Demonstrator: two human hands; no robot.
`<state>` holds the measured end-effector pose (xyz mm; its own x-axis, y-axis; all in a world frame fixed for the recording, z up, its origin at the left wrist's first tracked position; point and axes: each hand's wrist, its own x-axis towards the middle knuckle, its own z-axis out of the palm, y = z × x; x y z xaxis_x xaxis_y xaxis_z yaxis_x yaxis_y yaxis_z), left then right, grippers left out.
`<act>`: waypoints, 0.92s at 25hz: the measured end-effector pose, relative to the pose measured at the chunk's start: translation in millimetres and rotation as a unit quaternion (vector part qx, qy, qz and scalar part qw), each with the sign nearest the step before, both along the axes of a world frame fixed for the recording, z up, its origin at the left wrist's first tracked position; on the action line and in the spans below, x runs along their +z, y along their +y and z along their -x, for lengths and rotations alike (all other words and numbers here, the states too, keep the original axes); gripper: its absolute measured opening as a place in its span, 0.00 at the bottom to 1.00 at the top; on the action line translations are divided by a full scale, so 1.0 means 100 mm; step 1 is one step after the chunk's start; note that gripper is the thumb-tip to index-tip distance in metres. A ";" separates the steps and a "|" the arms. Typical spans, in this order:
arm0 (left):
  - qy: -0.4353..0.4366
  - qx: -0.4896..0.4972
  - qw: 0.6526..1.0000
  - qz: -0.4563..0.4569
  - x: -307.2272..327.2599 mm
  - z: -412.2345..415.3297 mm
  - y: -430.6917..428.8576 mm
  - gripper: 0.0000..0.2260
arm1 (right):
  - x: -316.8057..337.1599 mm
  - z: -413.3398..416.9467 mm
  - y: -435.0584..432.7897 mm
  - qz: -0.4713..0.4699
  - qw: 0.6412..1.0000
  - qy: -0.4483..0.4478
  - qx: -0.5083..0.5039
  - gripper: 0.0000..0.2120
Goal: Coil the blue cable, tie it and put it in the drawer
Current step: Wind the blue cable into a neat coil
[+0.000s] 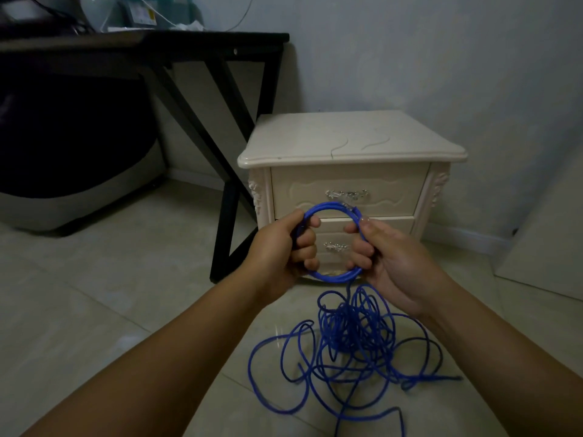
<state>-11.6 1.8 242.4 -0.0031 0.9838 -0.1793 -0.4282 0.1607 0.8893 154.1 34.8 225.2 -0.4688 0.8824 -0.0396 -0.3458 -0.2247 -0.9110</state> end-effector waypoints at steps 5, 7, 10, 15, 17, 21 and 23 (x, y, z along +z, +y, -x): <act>0.279 -0.137 0.950 -0.038 0.08 0.04 0.00 0.22 | 0.10 -0.03 0.01 -0.203 0.927 -0.312 0.046 0.11; 0.344 -0.165 0.922 -0.062 0.07 0.01 0.00 0.17 | 0.18 -0.03 -0.02 -0.293 0.861 -0.412 0.056 0.11; 0.354 -0.169 0.917 -0.077 0.08 -0.03 0.00 0.15 | 0.22 -0.07 -0.05 -0.283 0.871 -0.397 0.055 0.10; 0.236 -0.059 0.968 -0.054 0.07 0.01 0.01 0.16 | 0.14 -0.20 0.01 -0.095 0.959 -0.251 0.092 0.14; 0.196 -0.043 0.979 -0.045 0.07 0.03 0.01 0.17 | 0.17 -0.24 0.04 -0.067 0.968 -0.216 0.109 0.15; 0.209 -0.059 0.975 -0.054 0.12 0.06 -0.01 0.16 | 0.20 -0.21 0.09 -0.047 0.986 -0.157 0.038 0.12; 0.281 -0.040 0.956 -0.070 0.12 0.09 -0.02 0.16 | 0.21 -0.18 0.10 -0.054 0.988 -0.142 0.020 0.10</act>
<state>-20.1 0.2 254.8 0.0154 0.9992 -0.0371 0.1322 0.0348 0.9906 171.8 45.1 246.3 -0.4869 0.8696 -0.0821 -0.0652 -0.1299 -0.9894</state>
